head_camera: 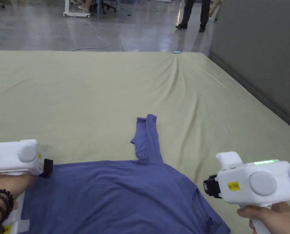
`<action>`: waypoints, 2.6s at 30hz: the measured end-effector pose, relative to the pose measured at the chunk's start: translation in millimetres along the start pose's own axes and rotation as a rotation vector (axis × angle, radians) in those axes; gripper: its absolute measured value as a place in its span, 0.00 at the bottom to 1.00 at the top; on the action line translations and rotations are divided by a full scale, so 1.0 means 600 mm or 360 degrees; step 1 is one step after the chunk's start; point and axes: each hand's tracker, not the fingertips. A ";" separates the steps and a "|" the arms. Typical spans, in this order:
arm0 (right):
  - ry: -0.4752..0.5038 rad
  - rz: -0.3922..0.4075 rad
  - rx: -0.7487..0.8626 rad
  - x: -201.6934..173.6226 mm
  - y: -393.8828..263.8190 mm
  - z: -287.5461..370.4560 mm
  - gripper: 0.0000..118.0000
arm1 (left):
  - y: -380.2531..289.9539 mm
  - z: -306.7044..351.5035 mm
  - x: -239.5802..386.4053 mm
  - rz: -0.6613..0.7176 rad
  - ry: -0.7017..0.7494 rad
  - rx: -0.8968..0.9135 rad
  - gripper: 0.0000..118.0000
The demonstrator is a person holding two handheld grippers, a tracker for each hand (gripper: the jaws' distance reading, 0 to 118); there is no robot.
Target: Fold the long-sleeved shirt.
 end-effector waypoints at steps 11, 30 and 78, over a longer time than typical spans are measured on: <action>-0.0170 0.0126 -0.0365 -0.014 0.155 -0.207 0.87 | 0.000 0.081 -0.006 -0.0088 -0.0163 0.0092 0.00; -0.0036 0.0199 -0.0287 -0.056 0.166 -0.140 0.01 | 0.001 0.147 -0.024 -0.0018 -0.0207 0.0214 0.00; -0.0109 -0.0219 0.0389 0.033 0.477 -0.005 0.01 | 0.215 0.355 -0.036 0.0051 -0.0192 0.0774 0.00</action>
